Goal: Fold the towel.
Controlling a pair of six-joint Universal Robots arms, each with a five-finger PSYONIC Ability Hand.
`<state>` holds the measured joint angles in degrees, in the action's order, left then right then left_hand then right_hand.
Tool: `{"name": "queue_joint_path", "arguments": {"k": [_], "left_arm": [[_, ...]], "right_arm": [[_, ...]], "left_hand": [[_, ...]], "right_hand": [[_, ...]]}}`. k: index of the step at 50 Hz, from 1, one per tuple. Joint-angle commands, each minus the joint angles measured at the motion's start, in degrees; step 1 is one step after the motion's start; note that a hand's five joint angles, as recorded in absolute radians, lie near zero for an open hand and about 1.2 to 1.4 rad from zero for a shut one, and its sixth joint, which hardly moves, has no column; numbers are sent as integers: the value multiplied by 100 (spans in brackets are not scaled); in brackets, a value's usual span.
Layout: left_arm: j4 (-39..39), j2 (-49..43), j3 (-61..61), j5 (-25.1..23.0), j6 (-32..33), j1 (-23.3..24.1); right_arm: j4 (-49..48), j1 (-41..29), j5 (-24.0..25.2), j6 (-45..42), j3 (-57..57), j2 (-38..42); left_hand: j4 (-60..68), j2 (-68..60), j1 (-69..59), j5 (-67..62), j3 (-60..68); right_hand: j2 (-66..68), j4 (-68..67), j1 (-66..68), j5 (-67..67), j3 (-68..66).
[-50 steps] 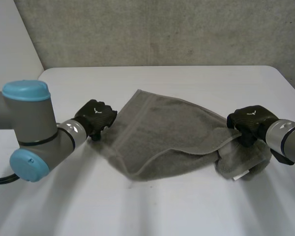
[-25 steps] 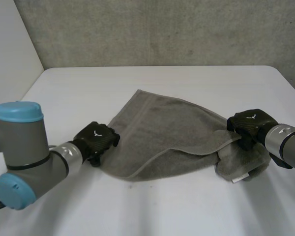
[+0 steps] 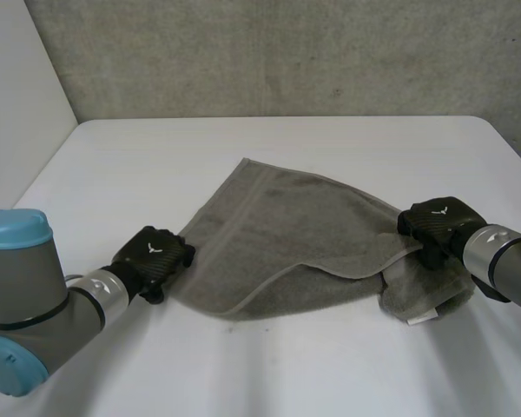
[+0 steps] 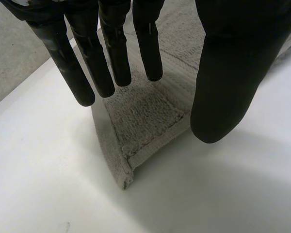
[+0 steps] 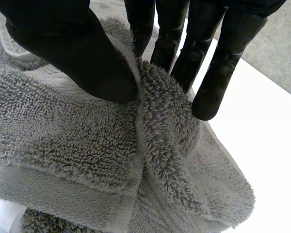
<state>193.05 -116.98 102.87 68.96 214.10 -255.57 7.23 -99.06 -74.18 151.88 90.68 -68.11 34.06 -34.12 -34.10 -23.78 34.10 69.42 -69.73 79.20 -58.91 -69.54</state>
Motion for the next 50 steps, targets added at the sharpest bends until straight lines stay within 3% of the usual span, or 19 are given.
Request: {"name": "queue_joint_path", "arguments": {"k": [1,24,32,43,50], "left_arm": [[92,-228,-135,3,0,8],[101,-695,-812,12,-70,227],[92,-633,-997,21,-457,306],[-4,413,-865,91,-791,201],[-583,1580,-566,47,-852,-62]], "right_arm": [[-55,1,0,-18,29,8],[-107,27,0,-62,46,52],[-116,36,-9,-62,29,52],[-11,18,-53,-70,-165,-519],[1023,27,9,-298,-541,-1440]], "left_hand": [[626,-621,-622,-654,623],[2476,-2471,-2472,-2505,2473],[4594,-4588,-4590,-4622,4590],[4594,-4588,-4590,-4622,4590],[4594,-4588,-4590,-4622,4590]], "right_hand": [[1058,-1027,80,-1109,-1046],[1058,-1027,80,-1109,-1046],[1058,-1027,80,-1109,-1046],[1058,-1027,80,-1109,-1046],[1058,-1027,80,-1109,-1046]]}}
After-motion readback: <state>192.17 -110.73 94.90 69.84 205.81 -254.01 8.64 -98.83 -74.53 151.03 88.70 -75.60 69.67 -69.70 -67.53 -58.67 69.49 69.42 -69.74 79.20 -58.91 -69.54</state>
